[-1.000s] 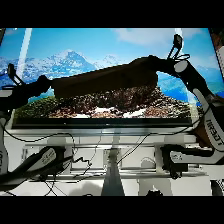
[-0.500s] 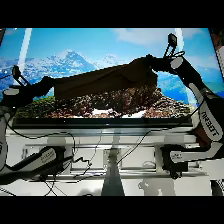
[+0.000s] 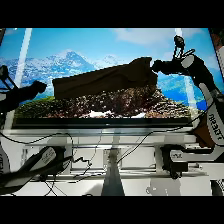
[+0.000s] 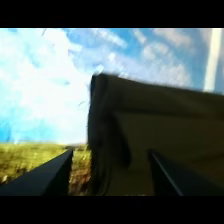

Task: Fold the clothes and pants, and hang the long-sleeved shirts on hangers.

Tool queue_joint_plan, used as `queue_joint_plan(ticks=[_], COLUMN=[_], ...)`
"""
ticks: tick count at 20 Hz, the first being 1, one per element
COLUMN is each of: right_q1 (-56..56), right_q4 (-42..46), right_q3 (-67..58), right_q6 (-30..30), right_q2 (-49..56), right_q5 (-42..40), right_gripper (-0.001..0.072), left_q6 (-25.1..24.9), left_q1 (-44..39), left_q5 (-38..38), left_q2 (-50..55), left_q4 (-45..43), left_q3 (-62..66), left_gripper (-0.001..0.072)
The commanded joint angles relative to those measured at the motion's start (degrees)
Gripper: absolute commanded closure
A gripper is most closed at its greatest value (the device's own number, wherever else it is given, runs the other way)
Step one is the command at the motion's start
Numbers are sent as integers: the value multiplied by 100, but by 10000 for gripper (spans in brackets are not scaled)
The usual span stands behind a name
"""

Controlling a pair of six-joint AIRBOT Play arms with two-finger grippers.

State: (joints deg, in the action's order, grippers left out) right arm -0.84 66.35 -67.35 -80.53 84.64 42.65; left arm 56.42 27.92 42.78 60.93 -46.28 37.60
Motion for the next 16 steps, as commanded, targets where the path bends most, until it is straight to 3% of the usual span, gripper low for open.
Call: queue_joint_plan(ticks=[1, 3, 8, 12, 13, 14, 15, 16], right_q1=[9, 92, 348, 695, 796, 909, 1019, 1139], right_q4=[131, 138, 138, 138, 138, 140, 138, 138], right_q3=[-2, -2, -2, -2, -2, -2, -2, -2], right_q6=[72, 72, 72, 68, 68, 68, 66, 63], right_q2=[-15, -15, 4, 37, 42, 44, 44, 42], right_q5=[177, 109, 63, -160, -219, -315, -461, -627], right_gripper=[220, 221, 221, 222, 223, 237, 274, 308], left_q6=[437, 42, -1858, -1982, -1980, -1982, -1980, -1980], left_q1=[136, 136, 39, -448, -603, -745, -905, -1043], left_q5=[640, 721, 682, 219, 197, 199, 208, 280], left_q2=[308, 776, 1976, 2662, 2754, 2787, 2774, 2739], left_q4=[-634, 20, 1827, 1939, 1939, 1939, 1939, 1937], left_q3=[0, 0, 179, 780, 949, 1093, 1246, 1410], left_gripper=[37, -2, 4, 24, 139, 329, 589, 692])
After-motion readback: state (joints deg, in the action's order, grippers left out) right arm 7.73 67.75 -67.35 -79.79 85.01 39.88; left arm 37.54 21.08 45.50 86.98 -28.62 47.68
